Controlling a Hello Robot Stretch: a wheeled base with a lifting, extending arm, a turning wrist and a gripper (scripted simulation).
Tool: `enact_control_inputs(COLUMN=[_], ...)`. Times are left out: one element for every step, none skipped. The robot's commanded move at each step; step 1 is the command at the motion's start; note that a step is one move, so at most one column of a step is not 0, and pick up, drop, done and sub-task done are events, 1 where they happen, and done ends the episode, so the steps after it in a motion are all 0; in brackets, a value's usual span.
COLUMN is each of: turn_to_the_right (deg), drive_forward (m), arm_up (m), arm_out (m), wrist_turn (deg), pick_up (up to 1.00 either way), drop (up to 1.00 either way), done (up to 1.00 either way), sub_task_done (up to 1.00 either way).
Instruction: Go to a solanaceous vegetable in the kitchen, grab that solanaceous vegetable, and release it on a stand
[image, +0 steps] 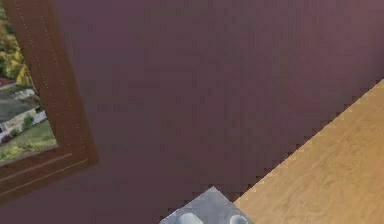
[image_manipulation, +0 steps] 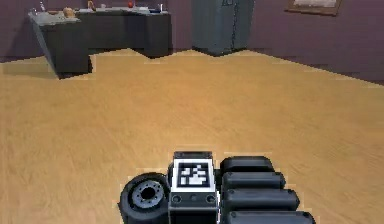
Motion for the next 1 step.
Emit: enact_control_inputs(turn_to_the_right=[-45.0], drive_forward=[0.00], arm_up=[0.00], arm_out=[0.00], wrist_turn=[0.0], pick_up=[0.00], drop=[0.00], done=[0.00], sub_task_done=[0.00])
